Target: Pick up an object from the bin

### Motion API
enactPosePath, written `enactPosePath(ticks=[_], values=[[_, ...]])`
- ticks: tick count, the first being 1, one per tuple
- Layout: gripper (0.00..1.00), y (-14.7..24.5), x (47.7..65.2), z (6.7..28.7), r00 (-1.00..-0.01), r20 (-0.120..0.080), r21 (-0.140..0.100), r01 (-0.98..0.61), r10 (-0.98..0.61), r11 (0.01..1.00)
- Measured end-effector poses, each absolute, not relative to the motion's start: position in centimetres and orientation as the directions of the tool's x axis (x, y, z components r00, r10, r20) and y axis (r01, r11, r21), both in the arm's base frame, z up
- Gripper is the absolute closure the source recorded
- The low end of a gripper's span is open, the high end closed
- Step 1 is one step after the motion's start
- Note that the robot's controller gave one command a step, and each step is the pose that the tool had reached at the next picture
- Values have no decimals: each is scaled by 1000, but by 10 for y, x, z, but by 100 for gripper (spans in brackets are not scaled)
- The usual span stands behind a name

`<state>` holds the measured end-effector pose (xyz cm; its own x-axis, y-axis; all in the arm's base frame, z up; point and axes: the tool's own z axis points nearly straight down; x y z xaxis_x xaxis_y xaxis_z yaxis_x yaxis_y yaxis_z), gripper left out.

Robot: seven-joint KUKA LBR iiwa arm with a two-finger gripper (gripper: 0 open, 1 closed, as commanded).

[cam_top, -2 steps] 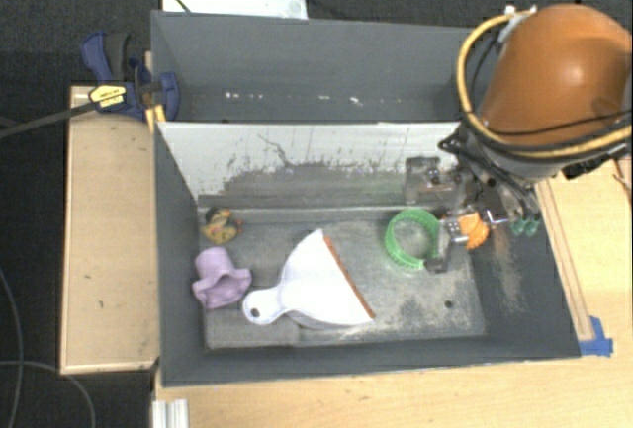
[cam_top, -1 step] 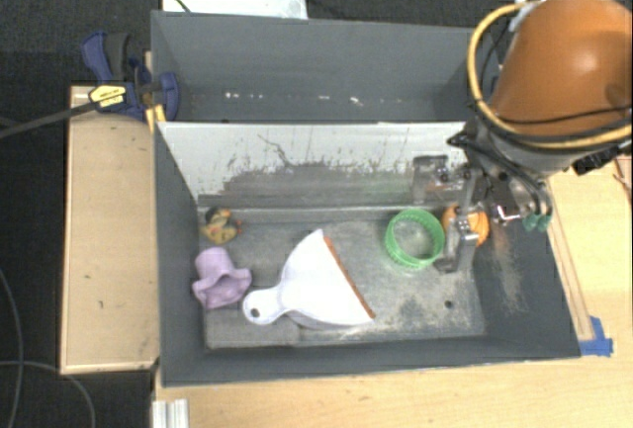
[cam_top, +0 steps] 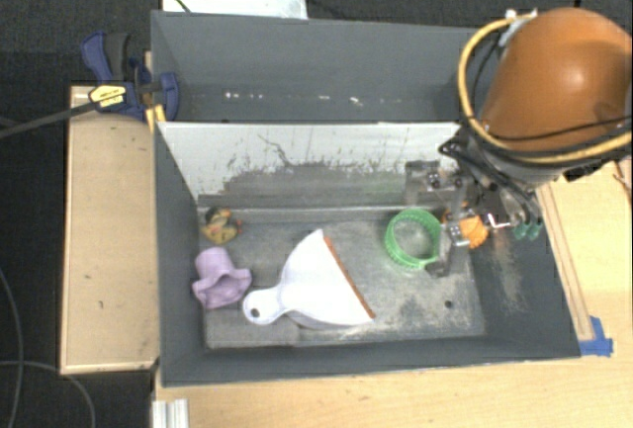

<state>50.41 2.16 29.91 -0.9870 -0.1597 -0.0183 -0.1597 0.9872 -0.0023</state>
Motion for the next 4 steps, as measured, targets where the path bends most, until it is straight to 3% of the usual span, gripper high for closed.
enactPosePath(ticks=[1, 2, 3, 4], values=[[0, 21, 497, 298, -987, 12, 2, -162, -162, 987], [0, 31, 503, 288, -979, -17, -3, -204, -204, 979], [0, 26, 494, 291, -980, 12, 3, -198, -198, 980], [0, 44, 504, 273, -983, -16, -2, -183, -183, 983]])
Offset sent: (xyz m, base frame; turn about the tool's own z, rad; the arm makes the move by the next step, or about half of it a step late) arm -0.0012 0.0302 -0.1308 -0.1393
